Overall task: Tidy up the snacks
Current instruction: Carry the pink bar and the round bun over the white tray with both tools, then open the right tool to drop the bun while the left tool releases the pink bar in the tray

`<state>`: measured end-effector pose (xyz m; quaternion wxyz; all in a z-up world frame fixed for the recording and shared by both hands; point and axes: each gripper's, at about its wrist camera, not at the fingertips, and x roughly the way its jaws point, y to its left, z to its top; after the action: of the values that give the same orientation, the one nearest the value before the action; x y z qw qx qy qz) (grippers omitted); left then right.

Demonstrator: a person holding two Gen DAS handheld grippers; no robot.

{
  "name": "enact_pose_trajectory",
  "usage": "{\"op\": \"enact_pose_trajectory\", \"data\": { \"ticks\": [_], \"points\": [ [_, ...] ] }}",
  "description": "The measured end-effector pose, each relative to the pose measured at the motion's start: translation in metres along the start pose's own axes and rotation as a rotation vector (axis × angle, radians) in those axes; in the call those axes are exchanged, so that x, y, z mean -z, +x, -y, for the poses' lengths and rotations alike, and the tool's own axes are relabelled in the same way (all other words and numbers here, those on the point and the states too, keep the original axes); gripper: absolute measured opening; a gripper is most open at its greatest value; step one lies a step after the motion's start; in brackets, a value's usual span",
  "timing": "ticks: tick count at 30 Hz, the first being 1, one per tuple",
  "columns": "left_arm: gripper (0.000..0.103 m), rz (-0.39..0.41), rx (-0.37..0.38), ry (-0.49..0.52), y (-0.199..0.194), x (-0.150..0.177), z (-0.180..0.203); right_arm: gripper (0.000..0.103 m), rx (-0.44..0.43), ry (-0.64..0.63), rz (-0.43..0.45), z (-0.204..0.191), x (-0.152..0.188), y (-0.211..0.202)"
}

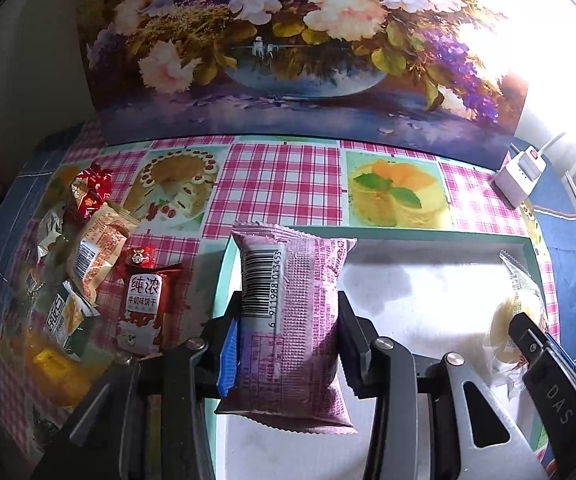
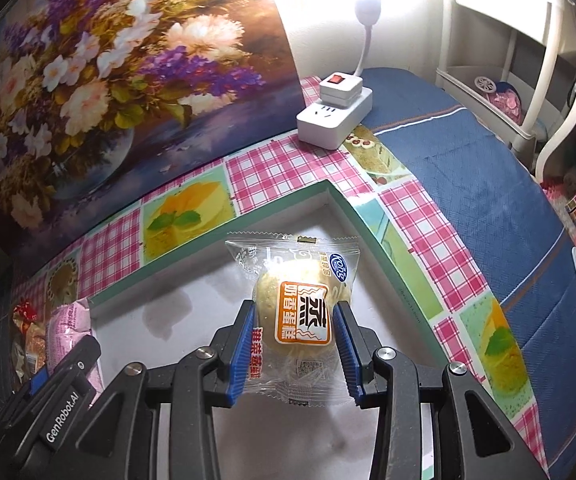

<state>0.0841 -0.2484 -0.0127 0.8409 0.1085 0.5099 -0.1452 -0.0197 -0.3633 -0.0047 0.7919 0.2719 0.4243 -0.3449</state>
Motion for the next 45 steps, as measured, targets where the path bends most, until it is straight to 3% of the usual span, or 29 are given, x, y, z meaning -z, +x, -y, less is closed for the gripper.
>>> {"op": "enact_pose_trajectory", "data": {
  "ticks": [3,11,17,20,23,25,26,27,28,31,40,45],
  "points": [
    [0.055,0.003,0.007,-0.004,-0.002,0.001,0.000,0.042,-0.012,0.013,-0.010,0.001,0.000,0.000],
    [0.056,0.024,0.002,-0.012,-0.014,-0.002,-0.003,0.042,-0.023,0.011,-0.032,0.001,0.001,0.002],
    [0.065,0.014,-0.021,-0.028,-0.011,-0.001,-0.007,0.045,-0.023,-0.002,-0.036,0.000,-0.002,0.002],
    [0.065,0.010,-0.032,-0.035,-0.010,-0.001,-0.008,0.061,-0.011,-0.002,-0.031,0.002,-0.003,0.001],
    [0.065,0.008,-0.034,-0.045,-0.009,-0.001,-0.009,0.067,-0.015,0.005,-0.039,0.004,-0.003,0.002],
    [0.066,0.010,-0.038,-0.049,-0.009,-0.001,-0.009,0.080,-0.020,0.005,-0.043,0.004,-0.003,0.003],
    [0.071,0.011,-0.042,-0.050,-0.009,-0.001,-0.010,0.083,-0.019,0.004,-0.042,0.004,-0.002,0.003],
    [0.083,0.012,-0.047,-0.052,-0.009,-0.001,-0.010,0.087,-0.019,0.001,-0.041,0.003,-0.002,0.003],
    [0.087,0.015,-0.049,-0.056,-0.010,-0.001,-0.011,0.091,-0.020,-0.005,-0.038,0.002,-0.002,0.002],
    [0.088,0.027,-0.059,-0.068,-0.012,-0.002,-0.013,0.101,-0.016,-0.015,-0.029,0.001,-0.003,0.001],
    [0.088,0.017,-0.099,-0.102,-0.008,0.000,-0.021,0.103,-0.013,-0.027,-0.027,0.004,-0.003,0.001],
    [0.094,0.028,-0.133,-0.120,-0.011,0.003,-0.027,0.103,-0.024,-0.061,-0.002,-0.002,-0.003,-0.006]
  ]
}}
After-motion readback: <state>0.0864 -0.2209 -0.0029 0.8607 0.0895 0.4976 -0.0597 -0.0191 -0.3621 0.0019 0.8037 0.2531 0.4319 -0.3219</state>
